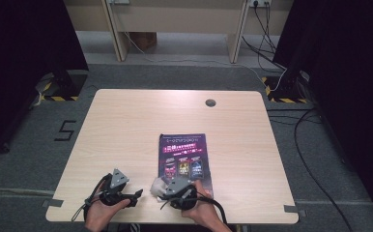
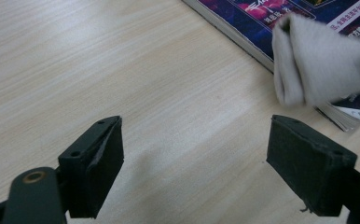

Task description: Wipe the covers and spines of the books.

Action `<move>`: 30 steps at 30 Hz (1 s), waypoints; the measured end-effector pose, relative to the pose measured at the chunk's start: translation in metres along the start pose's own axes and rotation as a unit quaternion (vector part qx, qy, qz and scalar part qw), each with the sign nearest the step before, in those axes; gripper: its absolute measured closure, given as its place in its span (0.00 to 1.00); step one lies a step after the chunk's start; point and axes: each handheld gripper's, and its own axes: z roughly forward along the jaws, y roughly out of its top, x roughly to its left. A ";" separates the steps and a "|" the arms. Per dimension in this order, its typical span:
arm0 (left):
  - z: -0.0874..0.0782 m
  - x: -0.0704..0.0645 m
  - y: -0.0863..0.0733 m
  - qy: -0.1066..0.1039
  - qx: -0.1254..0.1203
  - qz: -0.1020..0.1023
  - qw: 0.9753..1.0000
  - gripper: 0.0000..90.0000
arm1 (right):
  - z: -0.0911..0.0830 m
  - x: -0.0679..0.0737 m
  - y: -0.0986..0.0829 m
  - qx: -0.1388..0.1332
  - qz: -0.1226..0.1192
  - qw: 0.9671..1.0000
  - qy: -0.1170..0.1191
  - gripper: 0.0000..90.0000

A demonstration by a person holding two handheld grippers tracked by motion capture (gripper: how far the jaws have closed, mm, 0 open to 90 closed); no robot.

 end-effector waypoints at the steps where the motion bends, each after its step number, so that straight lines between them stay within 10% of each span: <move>1: 0.000 0.000 0.000 0.000 0.001 0.000 1.000 0.20 | 0.001 0.003 0.001 0.000 -0.005 1.000 0.004 0.84; 30: -0.004 0.012 -0.001 0.029 -0.022 -0.041 0.999 0.19 | 0.011 0.005 0.012 -0.004 -0.010 1.000 0.027 0.84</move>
